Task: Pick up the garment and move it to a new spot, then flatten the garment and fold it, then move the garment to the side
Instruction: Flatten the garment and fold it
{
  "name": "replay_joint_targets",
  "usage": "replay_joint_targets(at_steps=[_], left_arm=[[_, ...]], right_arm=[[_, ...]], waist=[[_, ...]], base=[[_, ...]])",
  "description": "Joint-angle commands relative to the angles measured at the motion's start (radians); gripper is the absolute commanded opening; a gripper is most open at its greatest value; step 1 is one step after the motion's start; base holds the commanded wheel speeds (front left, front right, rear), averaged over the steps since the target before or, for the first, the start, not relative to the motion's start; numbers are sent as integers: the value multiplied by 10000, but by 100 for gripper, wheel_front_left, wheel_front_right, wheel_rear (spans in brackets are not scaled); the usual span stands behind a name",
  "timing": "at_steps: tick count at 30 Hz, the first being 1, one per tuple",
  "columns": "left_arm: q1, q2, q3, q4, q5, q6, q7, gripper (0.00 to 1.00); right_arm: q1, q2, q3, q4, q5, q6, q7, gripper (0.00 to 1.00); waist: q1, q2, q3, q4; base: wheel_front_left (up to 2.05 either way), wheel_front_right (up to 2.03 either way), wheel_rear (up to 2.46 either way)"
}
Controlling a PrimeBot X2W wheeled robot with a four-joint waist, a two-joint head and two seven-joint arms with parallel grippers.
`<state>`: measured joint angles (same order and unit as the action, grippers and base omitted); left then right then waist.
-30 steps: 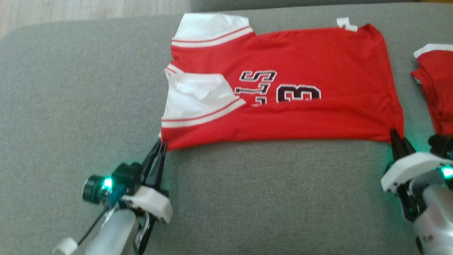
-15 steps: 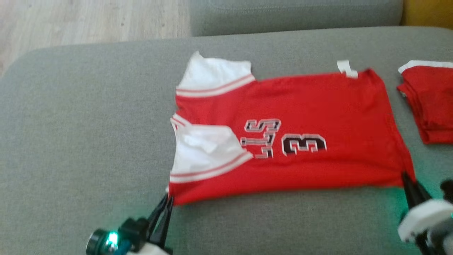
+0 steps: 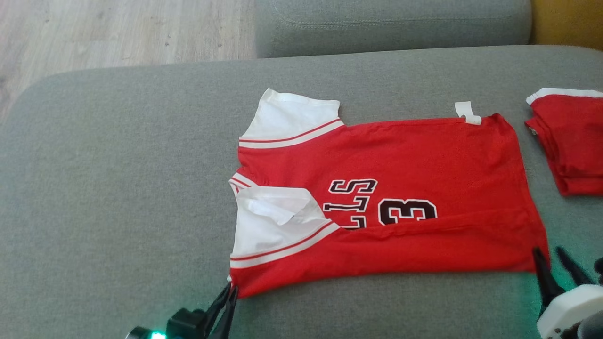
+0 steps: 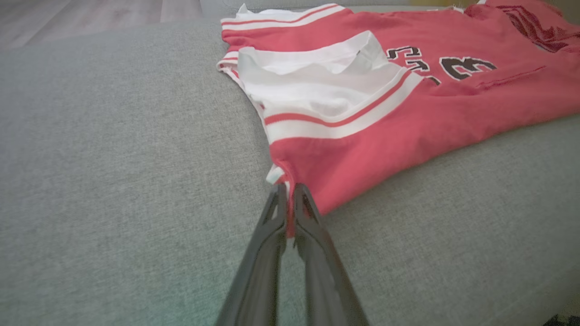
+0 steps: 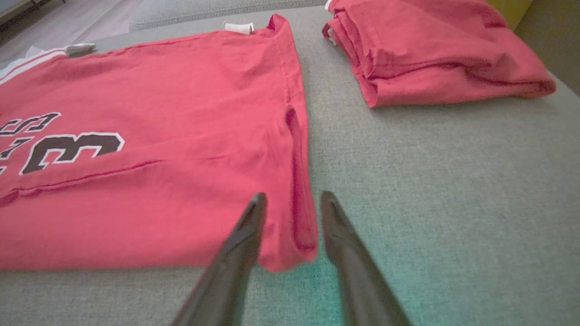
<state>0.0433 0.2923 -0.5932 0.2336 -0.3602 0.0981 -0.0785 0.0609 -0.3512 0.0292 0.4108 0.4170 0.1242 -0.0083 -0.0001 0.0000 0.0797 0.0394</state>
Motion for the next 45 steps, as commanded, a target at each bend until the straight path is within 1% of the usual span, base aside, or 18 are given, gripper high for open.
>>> replay_joint_targets(at_steps=[1, 2, 3, 8, 10, 12, 14, 16, 18, 21, 24, 25, 26, 30, 33, 39, 45], left_arm=[[-533, 146, 201, -129, 115, 79, 13, 6], [-596, 142, 191, -95, 148, 110, 40, 67], [-654, 143, 211, -87, 182, 182, 64, 100], [-924, 407, 423, -493, 221, 362, 276, 100], [-1197, 601, 632, -891, 140, 341, 437, 100], [-1709, 840, 829, -1289, 48, 179, 733, 100], [-2569, 1172, 938, -1552, 117, -126, 1148, 100], [-3627, 1365, 999, -1637, 26, -591, 1731, 100], [-4812, 1597, 942, -1470, 17, -1172, 2431, 100], [-6539, 1638, 819, -811, -227, -1865, 3279, 100], [-7965, 1553, 473, 176, -756, -2186, 4157, 100], [-8364, 1521, 364, 510, -972, -2227, 4419, 100], [-8364, 1521, 364, 510, -972, -2227, 4419, 100], [-9848, 1469, -270, 1815, -1782, -2279, 5191, 100], [-10783, 1685, -935, 2691, -2126, -2283, 5646, 100], [-11946, 1968, -1791, 4150, -2630, -2285, 5730, 100], [-12514, 2195, -2381, 5266, -2897, -2286, 5482, 100]], right_arm=[[49, -207, -21, -378, -136, 65, -15, 100], [56, -183, -83, -457, -211, 65, 6, 100], [64, -168, -149, -541, -285, 65, 1, 100], [82, -2, -393, -1148, -500, 65, -39, 100], [89, 83, -430, -1422, -564, 65, -23, 100], [112, 178, -479, -1682, -645, 65, 39, 100], [99, 243, -475, -1954, -699, 65, 108, 100], [7, 251, -380, -2197, -750, 65, 194, 100], [-181, 241, -253, -2414, -765, 65, 265, 100], [-535, 204, -69, -2656, -764, 65, 324, 100], [-853, 186, 150, -2776, -703, 65, 363, 100], [-941, 166, 231, -2797, -672, 65, 360, 100], [-941, 166, 231, -2797, -672, 65, 360, 100], [-1230, 179, 349, -2792, -583, 65, 317, 100], [-1443, 173, 472, -2735, -520, 65, 237, 100], [-1831, 219, 716, -2452, -411, 65, 14, 100], [-2103, 301, 884, -2171, -362, 65, -196, 100]], waist=[[1, 0, 5, -15], [1, 0, 3, -33], [1, 0, 2, -52], [1, 0, 52, -231], [1, 0, 141, -301], [1, 0, 302, -340], [1, 0, 553, -391], [1, 0, 851, -491], [1, 0, 1179, -669], [1, 0, 1675, -977], [1, 0, 2120, -1319], [1, 0, 2259, -1429], [1, 0, 2259, -1429], [1, 0, 2766, -1748], [1, 0, 3105, -1994], [1, 0, 3490, -2398], [1, 0, 3668, -2727]], base=[[0, 0, 0], [0, 0, 0], [0, 0, 0], [0, 0, 0], [0, 0, 0], [0, 0, 0], [0, 0, 0], [0, 0, 0], [0, 0, 0], [0, 0, 0], [0, 0, 0], [0, 0, 0], [0, 0, 0], [0, 0, 0], [0, 0, 0], [0, 0, 0], [0, 0, 0]])
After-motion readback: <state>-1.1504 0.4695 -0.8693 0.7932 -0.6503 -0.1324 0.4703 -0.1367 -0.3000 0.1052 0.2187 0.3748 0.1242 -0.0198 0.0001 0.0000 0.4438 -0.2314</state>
